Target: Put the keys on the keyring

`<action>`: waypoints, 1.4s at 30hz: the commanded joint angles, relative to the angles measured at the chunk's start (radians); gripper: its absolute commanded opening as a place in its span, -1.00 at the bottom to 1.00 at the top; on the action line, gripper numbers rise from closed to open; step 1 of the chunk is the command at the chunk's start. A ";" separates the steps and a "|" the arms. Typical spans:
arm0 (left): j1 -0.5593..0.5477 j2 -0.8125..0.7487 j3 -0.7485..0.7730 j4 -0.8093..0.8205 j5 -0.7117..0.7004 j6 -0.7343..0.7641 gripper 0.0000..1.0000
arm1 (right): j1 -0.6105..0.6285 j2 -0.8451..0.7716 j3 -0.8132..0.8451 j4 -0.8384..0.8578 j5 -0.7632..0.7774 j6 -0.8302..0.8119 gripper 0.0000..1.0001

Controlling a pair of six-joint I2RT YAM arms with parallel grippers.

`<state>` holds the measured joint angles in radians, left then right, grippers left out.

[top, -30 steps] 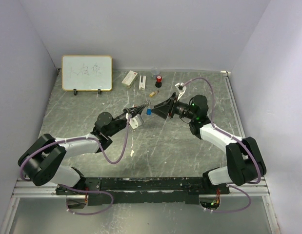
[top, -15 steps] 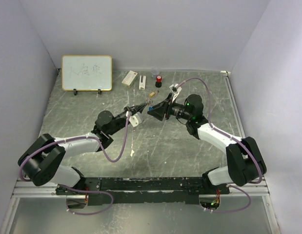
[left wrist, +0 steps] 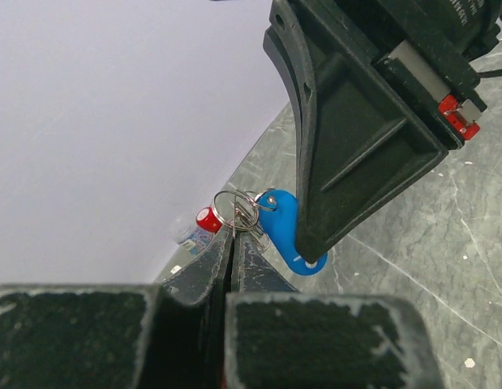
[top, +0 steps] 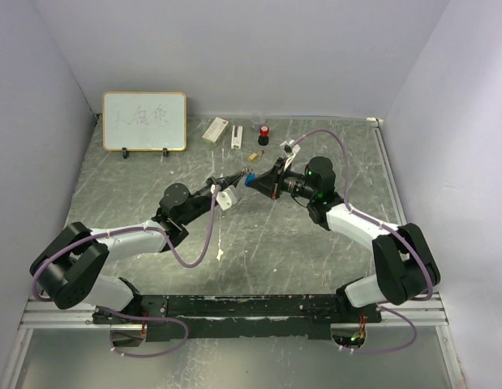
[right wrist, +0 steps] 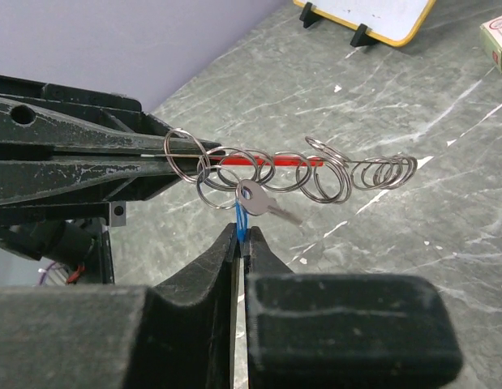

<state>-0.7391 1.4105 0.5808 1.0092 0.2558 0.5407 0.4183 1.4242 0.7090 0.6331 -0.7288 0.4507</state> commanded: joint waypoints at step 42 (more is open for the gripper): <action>-0.008 0.077 0.005 0.100 -0.231 -0.124 -0.86 | 0.003 -0.220 0.215 -0.613 0.264 -0.267 -1.00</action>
<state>-0.7631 1.4765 0.5961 1.0508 0.1303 0.4397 0.4343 1.2346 0.8654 0.0830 -0.5430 0.2226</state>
